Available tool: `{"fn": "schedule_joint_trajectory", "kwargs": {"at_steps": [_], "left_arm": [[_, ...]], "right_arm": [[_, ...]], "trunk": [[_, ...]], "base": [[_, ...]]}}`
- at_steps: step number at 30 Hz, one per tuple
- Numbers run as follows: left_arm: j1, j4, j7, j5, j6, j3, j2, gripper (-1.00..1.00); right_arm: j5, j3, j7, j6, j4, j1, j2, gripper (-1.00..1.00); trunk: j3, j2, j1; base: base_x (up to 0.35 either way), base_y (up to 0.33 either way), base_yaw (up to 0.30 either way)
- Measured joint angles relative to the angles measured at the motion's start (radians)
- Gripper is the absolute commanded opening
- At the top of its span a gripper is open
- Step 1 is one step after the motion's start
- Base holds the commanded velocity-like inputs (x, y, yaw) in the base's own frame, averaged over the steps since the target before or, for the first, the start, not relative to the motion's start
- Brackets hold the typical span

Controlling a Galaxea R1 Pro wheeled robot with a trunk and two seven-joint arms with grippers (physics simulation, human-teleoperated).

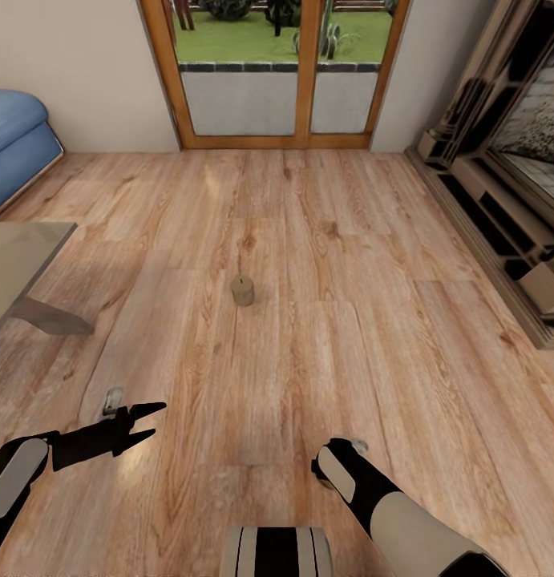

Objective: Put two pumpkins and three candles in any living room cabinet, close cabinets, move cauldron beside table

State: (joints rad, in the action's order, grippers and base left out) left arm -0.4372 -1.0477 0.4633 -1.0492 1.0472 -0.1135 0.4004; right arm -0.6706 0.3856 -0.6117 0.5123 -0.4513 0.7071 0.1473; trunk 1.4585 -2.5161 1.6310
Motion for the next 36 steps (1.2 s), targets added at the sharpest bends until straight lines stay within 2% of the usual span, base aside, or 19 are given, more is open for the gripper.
{"fn": "schedule_joint_trajectory", "kwargs": {"at_steps": [4,5,28,36], "left_arm": [[0.0,0.0,0.0,-0.001,0.0,0.0,0.0,1.0],[0.0,0.0,0.0,-0.001,0.0,0.0,0.0,1.0],[0.0,0.0,0.0,-0.004,0.0,0.0,0.0,1.0],[0.0,0.0,0.0,-0.005,0.0,0.0,0.0,1.0]], "right_arm": [[0.0,0.0,0.0,0.0,0.0,0.0,0.0,1.0],[0.0,0.0,0.0,0.0,0.0,0.0,0.0,-1.0],[0.006,-0.001,0.0,0.004,0.001,0.0,0.001,-1.0],[0.001,0.0,0.001,0.0,0.0,0.0,0.0,-1.0]], "trunk": [[0.0,0.0,0.0],[0.0,0.0,0.0],[0.0,0.0,0.0],[-0.031,0.002,-0.004]], "base": [[0.0,0.0,0.0],[0.0,0.0,0.0],[0.0,0.0,0.0],[0.0,0.0,0.0]]}}
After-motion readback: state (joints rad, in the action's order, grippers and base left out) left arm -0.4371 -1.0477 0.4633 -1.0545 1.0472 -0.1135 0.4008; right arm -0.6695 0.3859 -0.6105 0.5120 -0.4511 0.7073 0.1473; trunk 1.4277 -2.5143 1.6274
